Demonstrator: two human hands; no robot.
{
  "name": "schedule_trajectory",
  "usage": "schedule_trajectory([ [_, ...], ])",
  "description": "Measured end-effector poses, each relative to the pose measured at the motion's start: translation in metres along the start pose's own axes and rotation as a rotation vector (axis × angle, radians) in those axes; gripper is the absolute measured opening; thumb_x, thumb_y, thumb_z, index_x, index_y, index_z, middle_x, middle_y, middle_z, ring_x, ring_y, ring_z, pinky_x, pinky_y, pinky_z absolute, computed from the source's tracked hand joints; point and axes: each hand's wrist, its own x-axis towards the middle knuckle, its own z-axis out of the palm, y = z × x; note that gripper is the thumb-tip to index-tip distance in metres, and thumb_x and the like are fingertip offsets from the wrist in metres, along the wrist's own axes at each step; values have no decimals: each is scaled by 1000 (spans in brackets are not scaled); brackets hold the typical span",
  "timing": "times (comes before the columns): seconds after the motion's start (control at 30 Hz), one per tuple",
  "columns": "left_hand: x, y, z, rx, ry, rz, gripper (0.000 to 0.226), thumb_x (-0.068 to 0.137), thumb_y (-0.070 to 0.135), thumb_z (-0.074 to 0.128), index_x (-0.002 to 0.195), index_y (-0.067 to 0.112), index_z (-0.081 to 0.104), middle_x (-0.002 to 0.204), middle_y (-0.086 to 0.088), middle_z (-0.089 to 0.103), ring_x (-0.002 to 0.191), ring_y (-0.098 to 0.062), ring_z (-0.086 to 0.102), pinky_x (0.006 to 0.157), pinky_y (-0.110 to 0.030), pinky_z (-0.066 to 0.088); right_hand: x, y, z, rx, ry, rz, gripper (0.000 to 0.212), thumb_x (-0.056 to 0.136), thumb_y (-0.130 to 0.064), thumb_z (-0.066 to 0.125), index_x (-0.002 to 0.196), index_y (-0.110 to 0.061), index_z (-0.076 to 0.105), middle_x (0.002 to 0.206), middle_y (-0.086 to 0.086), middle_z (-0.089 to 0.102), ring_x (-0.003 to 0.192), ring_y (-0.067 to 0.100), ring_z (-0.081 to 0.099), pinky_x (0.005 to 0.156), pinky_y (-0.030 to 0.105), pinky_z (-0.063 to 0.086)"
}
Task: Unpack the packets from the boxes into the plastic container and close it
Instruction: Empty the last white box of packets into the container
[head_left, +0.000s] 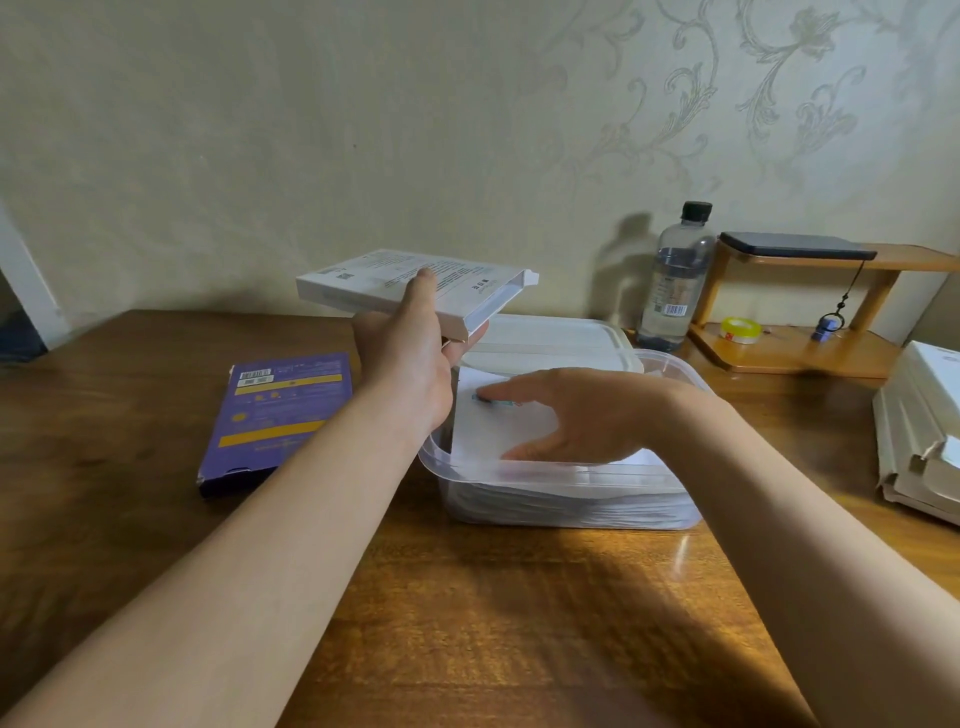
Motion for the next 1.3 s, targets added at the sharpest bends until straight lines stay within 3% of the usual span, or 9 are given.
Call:
schedule_trajectory([
  [0.2,0,0,0,4,-3,3,34,96,16,70,124,6,54,118,-15,68,96,-27,73,71,-48,64,-4,-5,-2,24,27,-31,78,87,-63,58,154,-38,27,157,-15,34,142,10,35,116,29,24],
  [0.4,0,-1,0,19,-14,3,30,95,16,70,120,6,57,117,-16,70,96,-28,74,72,-49,64,-4,-13,-1,-14,-1,-27,81,90,-62,52,157,-38,14,164,-11,17,148,14,21,117,29,15],
  [0.5,0,0,-1,26,-23,6,29,96,16,70,120,4,58,116,-16,70,96,-29,74,72,-49,64,-4,-15,0,-31,-37,-23,77,93,-60,48,157,-38,12,163,-10,19,147,15,23,114,27,16],
  [0.63,-1,0,0,27,-36,5,28,96,16,69,119,4,58,115,-16,71,95,-28,74,73,-49,64,1,-14,6,-44,-57,-24,74,93,-61,47,156,-40,15,159,-6,28,143,19,28,115,33,19],
  [0.9,-2,0,1,27,-36,4,30,96,15,69,120,3,56,116,-18,70,96,-29,74,71,-48,64,5,-16,6,-50,-126,30,74,93,-62,46,154,-50,6,166,-3,1,152,22,9,120,41,9],
  [1.3,-3,0,1,33,-49,14,18,96,14,69,108,9,57,116,-16,70,97,-29,74,72,-50,64,7,-15,6,-79,-155,41,72,95,-59,44,154,-49,3,167,-4,-2,153,23,6,119,44,11],
])
